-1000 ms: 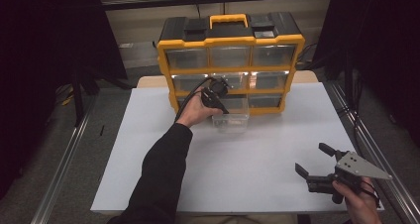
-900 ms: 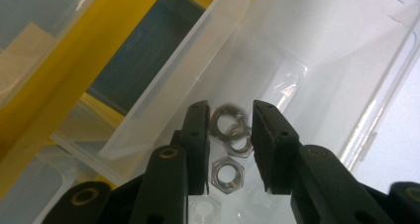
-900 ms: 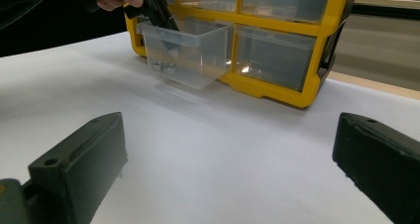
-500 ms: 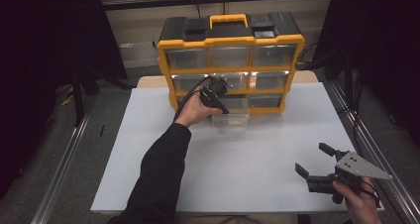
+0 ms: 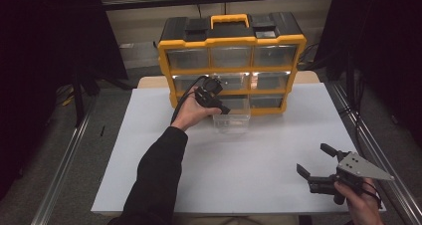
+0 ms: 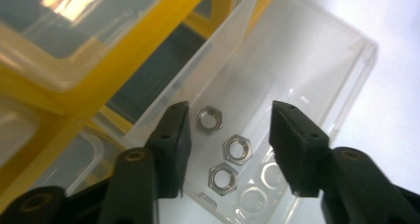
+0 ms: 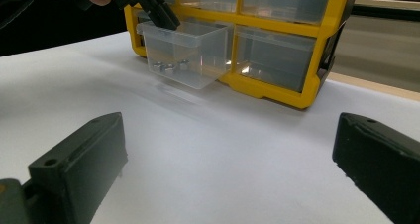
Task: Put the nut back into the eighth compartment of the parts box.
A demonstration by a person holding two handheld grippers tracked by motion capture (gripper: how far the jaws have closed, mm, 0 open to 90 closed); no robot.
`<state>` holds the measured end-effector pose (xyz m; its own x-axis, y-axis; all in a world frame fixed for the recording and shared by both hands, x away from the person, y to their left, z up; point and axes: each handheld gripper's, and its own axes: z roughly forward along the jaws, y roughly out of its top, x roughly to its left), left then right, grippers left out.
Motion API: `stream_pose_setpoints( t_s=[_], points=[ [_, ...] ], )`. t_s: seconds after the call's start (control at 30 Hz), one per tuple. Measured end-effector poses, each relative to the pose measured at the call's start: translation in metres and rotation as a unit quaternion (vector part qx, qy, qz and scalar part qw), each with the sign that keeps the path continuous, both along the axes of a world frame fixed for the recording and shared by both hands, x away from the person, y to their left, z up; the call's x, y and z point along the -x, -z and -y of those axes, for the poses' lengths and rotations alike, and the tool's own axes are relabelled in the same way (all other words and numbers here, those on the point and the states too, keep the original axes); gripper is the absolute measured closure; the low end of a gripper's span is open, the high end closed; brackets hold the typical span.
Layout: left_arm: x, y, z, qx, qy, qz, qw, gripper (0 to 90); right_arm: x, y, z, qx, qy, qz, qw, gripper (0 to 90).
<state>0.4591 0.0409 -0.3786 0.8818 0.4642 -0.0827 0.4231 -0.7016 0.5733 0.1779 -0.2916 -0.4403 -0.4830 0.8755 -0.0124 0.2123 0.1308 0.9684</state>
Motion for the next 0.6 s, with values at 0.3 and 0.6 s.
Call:
stream_pose_setpoints(
  t_s=[0.3,0.6],
  points=[
    [0.007,-0.011,-0.009,0.048,0.009,0.006,0.9988,36.9,0.000,0.000,0.000,0.001,-0.001,-0.001,1.0000,0.1],
    [0.014,-0.007,-0.019,0.059,0.001,0.042,0.9974,19.3,0.000,0.000,0.000,0.001,0.000,0.000,1.0000,0.1]
  ],
)
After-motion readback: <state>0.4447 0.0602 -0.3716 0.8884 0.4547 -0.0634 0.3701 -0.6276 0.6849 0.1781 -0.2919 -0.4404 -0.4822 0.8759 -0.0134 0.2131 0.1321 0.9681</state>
